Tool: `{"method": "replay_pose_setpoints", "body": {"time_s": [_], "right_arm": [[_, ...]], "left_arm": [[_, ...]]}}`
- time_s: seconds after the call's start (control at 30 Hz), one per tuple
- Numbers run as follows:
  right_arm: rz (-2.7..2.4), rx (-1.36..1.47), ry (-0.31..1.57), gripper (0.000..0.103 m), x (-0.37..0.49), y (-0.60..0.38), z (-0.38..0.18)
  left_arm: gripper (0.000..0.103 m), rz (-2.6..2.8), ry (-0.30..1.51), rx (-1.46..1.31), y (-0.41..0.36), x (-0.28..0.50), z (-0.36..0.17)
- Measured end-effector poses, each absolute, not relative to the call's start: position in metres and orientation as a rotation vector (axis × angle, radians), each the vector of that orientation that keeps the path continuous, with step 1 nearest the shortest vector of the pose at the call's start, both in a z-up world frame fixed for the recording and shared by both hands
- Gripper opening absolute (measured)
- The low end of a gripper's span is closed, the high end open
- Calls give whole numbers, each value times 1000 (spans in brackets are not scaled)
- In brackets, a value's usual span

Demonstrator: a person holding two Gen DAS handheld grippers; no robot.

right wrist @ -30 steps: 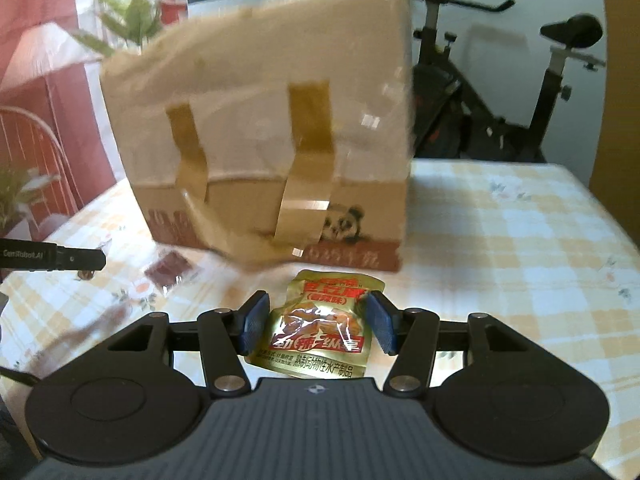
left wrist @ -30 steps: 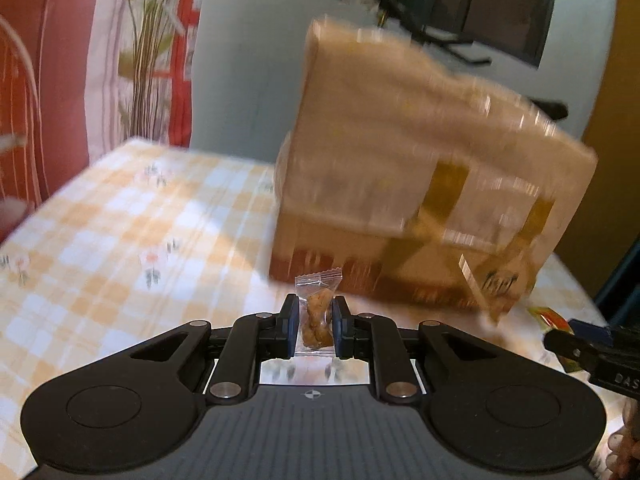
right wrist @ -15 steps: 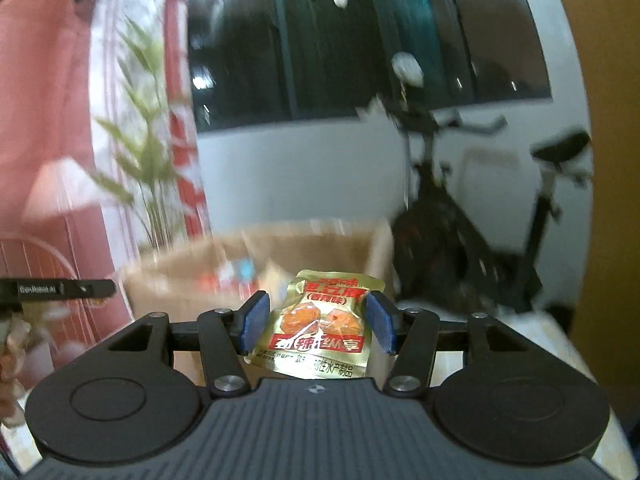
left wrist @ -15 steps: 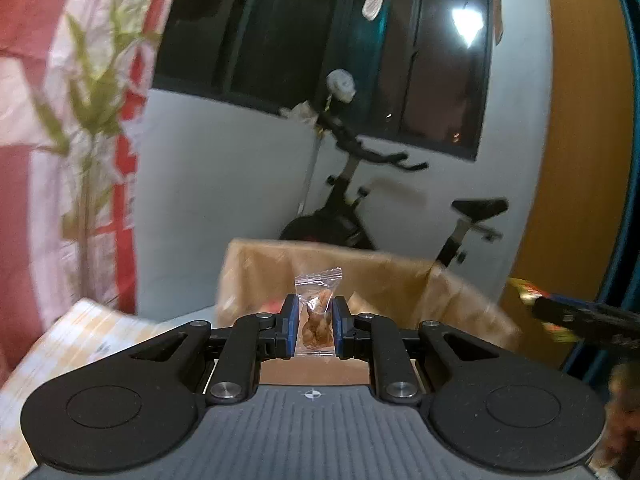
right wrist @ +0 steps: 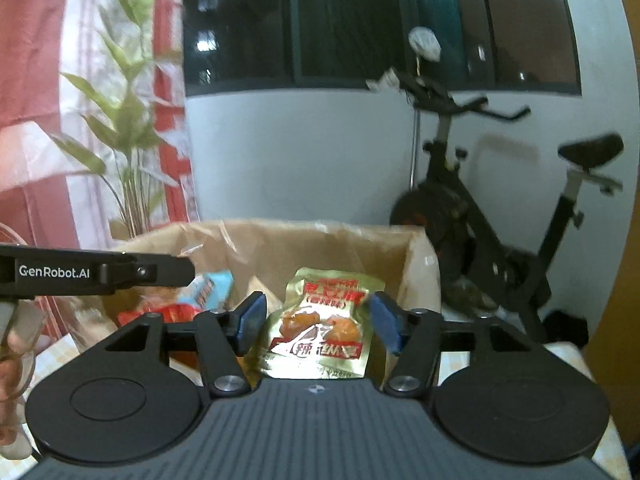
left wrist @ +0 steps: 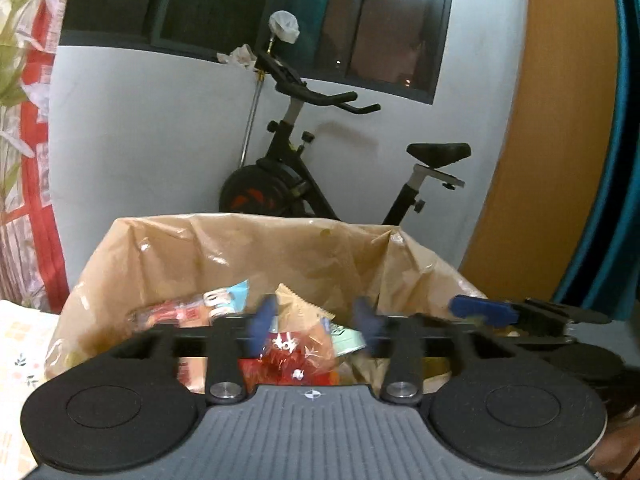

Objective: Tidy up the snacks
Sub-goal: 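Open both tools to drop the peanut packet and gold pouch into the bag, then move both tools back down to the last packet on the table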

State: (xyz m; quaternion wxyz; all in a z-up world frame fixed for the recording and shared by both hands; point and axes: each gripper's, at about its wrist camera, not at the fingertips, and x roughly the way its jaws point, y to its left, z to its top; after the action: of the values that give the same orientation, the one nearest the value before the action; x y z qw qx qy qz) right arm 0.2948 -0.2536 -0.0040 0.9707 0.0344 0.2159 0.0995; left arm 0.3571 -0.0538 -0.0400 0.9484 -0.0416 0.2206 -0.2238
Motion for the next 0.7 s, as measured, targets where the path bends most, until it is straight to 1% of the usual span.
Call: {"method": "replay_pose_setpoints", "body": {"time_s": [0.1, 0.3, 0.33, 0.37, 0.4, 0.47, 0.57, 0.7], "right_arm": [[193, 76, 419, 66, 282, -259, -5], [191, 96, 346, 66, 241, -265, -1], [188, 96, 329, 66, 232, -266, -2], [183, 98, 318, 66, 225, -267, -2], [173, 104, 314, 66, 217, -269, -4], [162, 124, 330, 66, 205, -273, -10], [144, 142, 369, 66, 188, -278, -23], [139, 118, 476, 66, 173, -277, -52]], "left_arm": [[62, -469, 425, -109, -33, 344, -46], [61, -468, 395, -141, 13, 308, -42], [58, -472, 394, -155, 23, 302, -43], [53, -485, 397, -162, 33, 296, -45], [53, -484, 402, -163, 40, 291, -46], [51, -434, 428, -147, 50, 281, -50], [51, -426, 472, -147, 60, 275, -63], [51, -389, 567, -178, 70, 278, -99]]}}
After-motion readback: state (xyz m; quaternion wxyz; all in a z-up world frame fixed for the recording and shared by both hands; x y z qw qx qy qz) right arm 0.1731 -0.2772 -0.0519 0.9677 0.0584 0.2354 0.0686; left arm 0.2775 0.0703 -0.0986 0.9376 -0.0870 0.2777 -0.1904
